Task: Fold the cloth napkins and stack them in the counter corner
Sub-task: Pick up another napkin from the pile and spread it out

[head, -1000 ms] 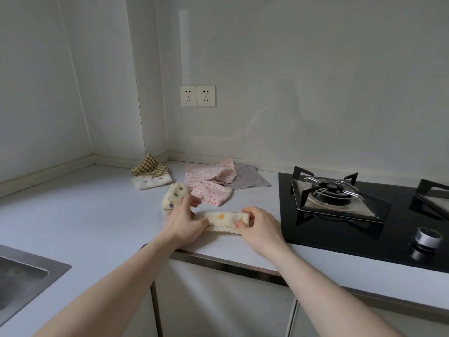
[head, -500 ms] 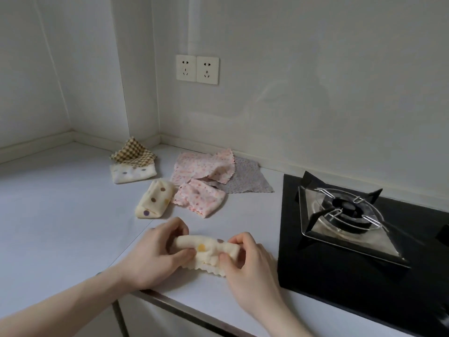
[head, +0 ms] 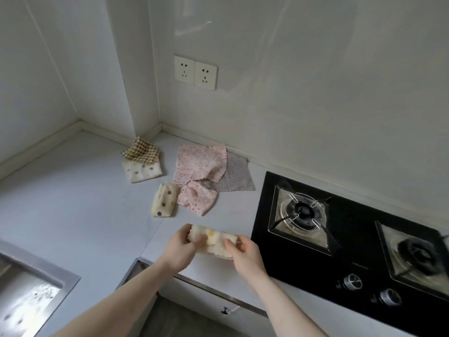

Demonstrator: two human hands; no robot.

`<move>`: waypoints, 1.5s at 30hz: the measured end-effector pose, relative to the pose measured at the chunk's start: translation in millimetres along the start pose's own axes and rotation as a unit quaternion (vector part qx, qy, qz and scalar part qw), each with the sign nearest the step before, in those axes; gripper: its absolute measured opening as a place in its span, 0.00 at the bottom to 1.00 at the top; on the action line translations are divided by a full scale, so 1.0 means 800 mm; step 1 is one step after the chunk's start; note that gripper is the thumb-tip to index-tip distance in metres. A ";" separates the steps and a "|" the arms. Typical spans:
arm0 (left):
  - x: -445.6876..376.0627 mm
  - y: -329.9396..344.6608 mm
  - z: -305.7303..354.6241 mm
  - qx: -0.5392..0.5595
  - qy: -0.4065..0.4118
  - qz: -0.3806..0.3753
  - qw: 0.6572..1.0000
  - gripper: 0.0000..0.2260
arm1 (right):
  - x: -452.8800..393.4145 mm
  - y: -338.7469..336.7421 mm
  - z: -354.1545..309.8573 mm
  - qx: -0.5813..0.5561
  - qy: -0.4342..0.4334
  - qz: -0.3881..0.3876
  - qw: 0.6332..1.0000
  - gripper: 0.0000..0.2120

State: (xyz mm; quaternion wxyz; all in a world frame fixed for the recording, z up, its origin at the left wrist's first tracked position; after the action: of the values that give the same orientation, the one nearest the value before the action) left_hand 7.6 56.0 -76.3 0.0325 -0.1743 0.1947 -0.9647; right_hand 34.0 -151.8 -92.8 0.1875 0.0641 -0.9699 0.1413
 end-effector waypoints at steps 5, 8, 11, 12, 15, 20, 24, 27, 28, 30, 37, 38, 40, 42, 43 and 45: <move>0.086 -0.024 0.088 0.037 0.034 -0.052 0.997 0.13 | 0.096 -0.051 -0.080 -0.024 -0.007 -0.006 1.000 0.04; 0.110 -0.028 0.134 0.013 0.069 -0.077 0.995 0.08 | 0.135 -0.077 -0.108 -0.042 -0.015 0.019 0.999 0.06; 0.109 -0.024 0.174 -0.004 0.105 -0.091 0.990 0.04 | 0.162 -0.107 -0.128 -0.060 -0.023 0.045 0.997 0.09; 0.109 -0.019 0.189 -0.002 0.113 -0.103 0.988 0.04 | 0.171 -0.118 -0.135 -0.066 -0.024 0.053 0.996 0.10; 0.102 0.007 0.229 -0.002 0.129 -0.145 0.981 0.07 | 0.192 -0.161 -0.146 -0.081 -0.036 0.084 0.993 0.11; 0.097 0.079 0.283 -0.055 0.170 -0.189 0.966 0.17 | 0.220 -0.244 -0.133 -0.086 -0.037 0.145 0.985 0.09; 0.104 0.153 0.321 -0.080 0.196 -0.218 0.953 0.12 | 0.239 -0.318 -0.103 -0.077 -0.024 0.190 0.979 0.12; 0.127 0.217 0.360 -0.084 0.227 -0.235 0.941 0.03 | 0.263 -0.384 -0.075 -0.064 -0.018 0.212 0.975 0.14; 0.137 0.241 0.373 -0.083 0.231 -0.240 0.939 0.03 | 0.273 -0.407 -0.066 -0.064 -0.016 0.220 0.973 0.14; 0.156 0.292 0.395 -0.096 0.236 -0.246 0.935 0.04 | 0.299 -0.458 -0.049 -0.059 -0.013 0.235 0.970 0.14; 0.227 0.469 0.453 -0.108 0.248 -0.268 0.925 0.10 | 0.387 -0.627 0.008 -0.029 -0.010 0.265 0.964 0.07; 0.236 0.491 0.459 -0.102 0.244 -0.272 0.925 0.10 | 0.397 -0.647 0.016 -0.030 -0.009 0.269 0.963 0.06; 0.250 0.528 0.469 -0.099 0.237 -0.277 0.926 0.09 | 0.411 -0.681 0.030 -0.035 -0.002 0.277 0.960 0.05; 0.257 0.559 0.480 -0.106 0.233 -0.281 0.925 0.09 | 0.421 -0.709 0.044 -0.041 0.009 0.283 0.958 0.06; 0.258 0.574 0.484 -0.111 0.230 -0.285 0.924 0.08 | 0.424 -0.721 0.049 -0.045 0.012 0.286 0.957 0.06; 0.255 0.603 0.496 -0.123 0.227 -0.290 0.921 0.06 | 0.426 -0.743 0.059 -0.056 0.013 0.290 0.955 0.05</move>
State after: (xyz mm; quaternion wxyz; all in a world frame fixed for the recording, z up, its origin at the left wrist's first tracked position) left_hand -47.4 -559.8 145.7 -0.3156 -0.0021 0.2552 -0.9139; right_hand -191.1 -756.4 143.8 0.1545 -0.2329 -0.9505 0.1362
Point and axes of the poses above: each hand's wrist, its own x-axis away from the middle knuckle, its own y-axis out of the palm, z = x × y, the point moved 4 cm from there along -x, towards the middle knuckle, and after that the axes turned 4 degrees about -x, right-handed, at the moved point
